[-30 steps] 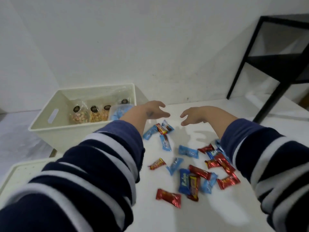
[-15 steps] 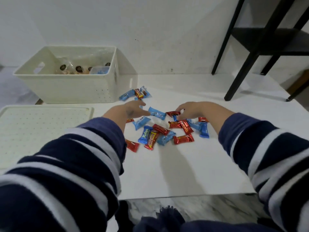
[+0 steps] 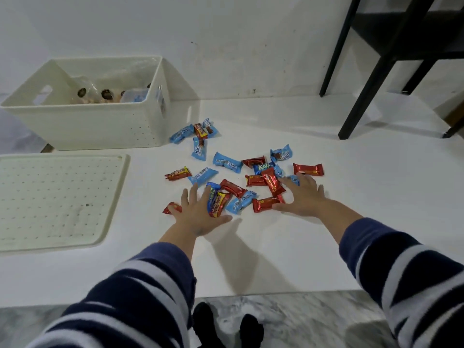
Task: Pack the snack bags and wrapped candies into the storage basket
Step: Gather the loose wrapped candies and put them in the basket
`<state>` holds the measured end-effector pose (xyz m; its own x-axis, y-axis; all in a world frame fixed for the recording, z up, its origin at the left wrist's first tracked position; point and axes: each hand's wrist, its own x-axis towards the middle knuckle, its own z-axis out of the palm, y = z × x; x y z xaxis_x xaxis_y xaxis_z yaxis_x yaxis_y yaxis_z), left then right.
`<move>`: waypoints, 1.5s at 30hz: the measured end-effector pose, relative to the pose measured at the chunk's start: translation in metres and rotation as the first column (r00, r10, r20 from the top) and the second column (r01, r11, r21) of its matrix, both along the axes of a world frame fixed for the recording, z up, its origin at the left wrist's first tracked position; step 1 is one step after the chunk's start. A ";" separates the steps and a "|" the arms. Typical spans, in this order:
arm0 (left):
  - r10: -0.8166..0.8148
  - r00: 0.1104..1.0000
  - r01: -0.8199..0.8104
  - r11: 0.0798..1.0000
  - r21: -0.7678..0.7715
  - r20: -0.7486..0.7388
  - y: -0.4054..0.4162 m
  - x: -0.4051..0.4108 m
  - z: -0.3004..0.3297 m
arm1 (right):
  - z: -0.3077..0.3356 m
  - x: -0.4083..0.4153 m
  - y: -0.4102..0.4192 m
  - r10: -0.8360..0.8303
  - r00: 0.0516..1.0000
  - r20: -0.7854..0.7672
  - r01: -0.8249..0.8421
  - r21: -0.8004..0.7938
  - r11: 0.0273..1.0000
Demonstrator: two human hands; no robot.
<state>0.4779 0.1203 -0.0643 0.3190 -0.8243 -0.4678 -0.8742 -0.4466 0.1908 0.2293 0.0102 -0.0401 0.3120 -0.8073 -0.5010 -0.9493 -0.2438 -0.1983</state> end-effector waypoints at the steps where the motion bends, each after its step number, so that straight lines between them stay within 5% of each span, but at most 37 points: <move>1: -0.043 0.998 0.043 0.999 -0.016 0.045 -0.004 -0.003 -0.005 | -0.005 -0.003 -0.004 -0.009 1.000 0.003 0.009 -0.015 1.000; 23: -0.399 0.861 0.479 0.845 -0.239 0.315 -0.131 0.015 -0.045 | -0.069 0.023 -0.108 0.316 0.948 -0.032 -0.296 -0.449 0.843; 27: -0.446 0.841 0.515 0.832 -0.205 0.306 -0.148 0.015 -0.048 | -0.072 0.029 -0.119 0.278 0.960 -0.023 -0.268 -0.358 0.895; 34: -0.415 0.848 0.514 0.796 -0.320 0.330 -0.144 0.013 -0.052 | -0.079 0.036 -0.098 0.277 0.960 -0.036 -0.249 -0.557 0.792; 38: -0.421 0.865 0.502 0.725 -0.472 0.273 -0.139 0.013 -0.054 | -0.082 0.043 -0.093 0.285 0.950 0.130 -0.157 -0.591 0.791; 45: -0.393 0.897 0.441 0.811 -0.384 0.201 -0.131 0.007 -0.039 | -0.078 0.048 -0.084 0.233 0.960 0.156 -0.091 -0.612 0.785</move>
<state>0.4849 -0.0107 -0.1032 -0.0717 -0.9966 -0.0411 -0.9838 0.0639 0.1673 0.2772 -0.0734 -0.1178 0.5059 -0.8485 0.1549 -0.8363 -0.5265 -0.1527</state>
